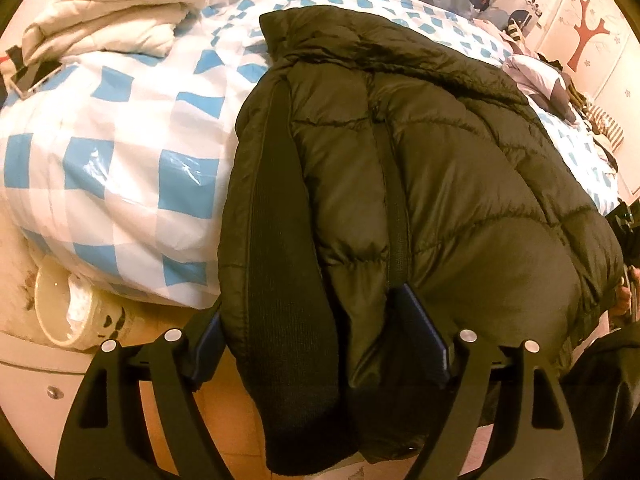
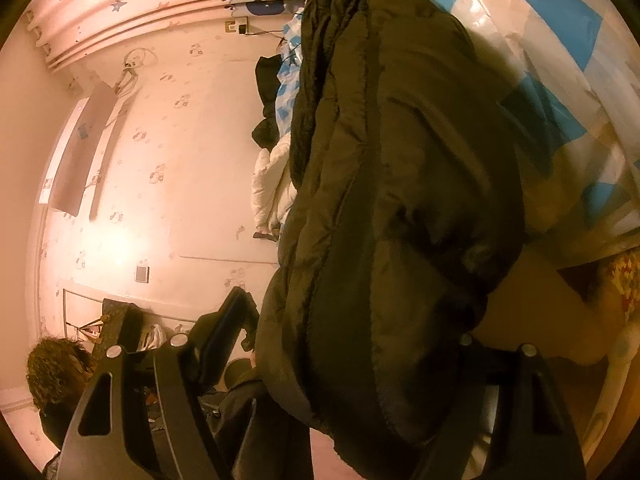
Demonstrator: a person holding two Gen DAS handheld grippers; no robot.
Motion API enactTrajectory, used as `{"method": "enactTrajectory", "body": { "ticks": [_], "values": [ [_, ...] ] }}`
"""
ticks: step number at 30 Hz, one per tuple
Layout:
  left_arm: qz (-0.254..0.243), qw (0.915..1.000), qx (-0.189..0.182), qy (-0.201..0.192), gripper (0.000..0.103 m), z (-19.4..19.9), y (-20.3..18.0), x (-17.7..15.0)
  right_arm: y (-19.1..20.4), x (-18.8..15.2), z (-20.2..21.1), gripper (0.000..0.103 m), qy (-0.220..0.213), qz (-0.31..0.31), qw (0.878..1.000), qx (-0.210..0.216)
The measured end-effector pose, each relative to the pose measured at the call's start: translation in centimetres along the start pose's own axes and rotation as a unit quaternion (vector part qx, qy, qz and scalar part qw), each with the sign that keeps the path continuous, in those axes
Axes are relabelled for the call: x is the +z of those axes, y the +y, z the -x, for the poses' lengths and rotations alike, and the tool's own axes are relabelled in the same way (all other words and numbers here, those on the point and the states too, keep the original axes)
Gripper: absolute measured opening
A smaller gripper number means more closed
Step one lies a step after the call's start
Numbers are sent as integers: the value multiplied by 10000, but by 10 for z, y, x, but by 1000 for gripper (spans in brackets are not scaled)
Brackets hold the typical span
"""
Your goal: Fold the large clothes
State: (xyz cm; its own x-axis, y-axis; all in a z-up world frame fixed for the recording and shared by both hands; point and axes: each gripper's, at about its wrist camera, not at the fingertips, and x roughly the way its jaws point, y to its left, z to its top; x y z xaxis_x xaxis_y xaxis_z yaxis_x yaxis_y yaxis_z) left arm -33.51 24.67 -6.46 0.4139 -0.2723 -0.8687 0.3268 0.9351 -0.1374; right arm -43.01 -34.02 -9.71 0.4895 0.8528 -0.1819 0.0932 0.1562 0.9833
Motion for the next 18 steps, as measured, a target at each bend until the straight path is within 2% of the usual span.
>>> {"method": "enactTrajectory", "body": {
  "ticks": [5, 7, 11, 12, 14, 15, 17, 18],
  "values": [
    [-166, 9997, 120, -98, 78, 7, -5, 1, -4, 1, -1, 74, 33, -68, 10000, -56],
    [-41, 9999, -97, -130, 78, 10, 2, 2, -3, 0, -1, 77, 45, -90, 9999, -57],
    [608, 9960, -601, -253, 78, 14, 33, 0, -3, -1, -2, 79, 75, -104, 9999, -43],
    [835, 9919, -915, -297, 78, 15, 45, -2, -2, -2, -2, 79, 74, -111, 9999, -45],
    [1368, 9757, -1682, -310, 85, 10, 70, -7, -2, -2, -2, 80, 72, -129, 9999, -15],
    [1833, 9579, -2184, -342, 88, 3, 92, -13, -2, -2, -3, 82, 68, -131, 9999, 0],
    [2663, 9245, -2697, -418, 88, -18, 133, -27, -1, -2, -4, 83, 57, -152, 9999, 59],
    [2941, 9112, -2854, -427, 89, -28, 147, -34, -1, -1, -3, 84, 62, -158, 9998, 86]
  ]
}}
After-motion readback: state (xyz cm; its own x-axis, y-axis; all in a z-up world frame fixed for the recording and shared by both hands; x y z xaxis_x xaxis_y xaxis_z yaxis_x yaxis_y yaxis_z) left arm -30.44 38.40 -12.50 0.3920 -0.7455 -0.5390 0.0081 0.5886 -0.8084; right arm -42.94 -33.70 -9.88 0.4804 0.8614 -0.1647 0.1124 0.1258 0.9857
